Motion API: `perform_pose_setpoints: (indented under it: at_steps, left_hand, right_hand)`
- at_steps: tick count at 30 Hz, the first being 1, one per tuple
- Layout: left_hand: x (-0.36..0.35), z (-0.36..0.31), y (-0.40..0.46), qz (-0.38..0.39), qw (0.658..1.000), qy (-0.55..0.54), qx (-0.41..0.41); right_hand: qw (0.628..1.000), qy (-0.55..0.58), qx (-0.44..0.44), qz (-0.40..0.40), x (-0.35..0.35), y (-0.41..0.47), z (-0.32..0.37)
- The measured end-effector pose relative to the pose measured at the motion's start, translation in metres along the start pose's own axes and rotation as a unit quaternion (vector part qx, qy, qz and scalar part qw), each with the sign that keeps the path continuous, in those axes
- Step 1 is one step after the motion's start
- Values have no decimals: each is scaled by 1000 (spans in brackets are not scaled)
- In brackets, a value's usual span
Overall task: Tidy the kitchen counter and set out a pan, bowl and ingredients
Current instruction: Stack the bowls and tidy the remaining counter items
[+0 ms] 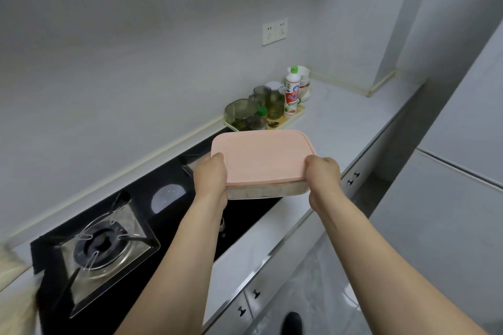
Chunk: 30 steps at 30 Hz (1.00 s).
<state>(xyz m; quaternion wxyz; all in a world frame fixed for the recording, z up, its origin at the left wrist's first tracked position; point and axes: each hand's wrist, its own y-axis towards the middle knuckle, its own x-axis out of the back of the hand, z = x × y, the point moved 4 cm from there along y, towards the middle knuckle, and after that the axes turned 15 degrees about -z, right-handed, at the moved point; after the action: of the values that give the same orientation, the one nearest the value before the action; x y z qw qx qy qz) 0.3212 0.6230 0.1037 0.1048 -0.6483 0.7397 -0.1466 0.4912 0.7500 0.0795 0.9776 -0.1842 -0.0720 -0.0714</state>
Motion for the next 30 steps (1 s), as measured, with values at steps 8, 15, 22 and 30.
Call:
perform_pose_setpoints:
  at_steps: [8,15,22,30]
  left_hand:
    - [-86,-14,42,5,1000,21,20]
    - [-131,-19,55,33,999,32,25]
    - [-161,-22,52,39,998,43,26]
    - [-201,-15,55,46,997,58,27]
  right_hand:
    - [1000,1,-18,-18,-36,72,31]
    - [999,3,-28,-30,-46,109,45]
    - [998,2,-40,-41,-50,139,50]
    - [998,0,-46,-48,-44,173,57]
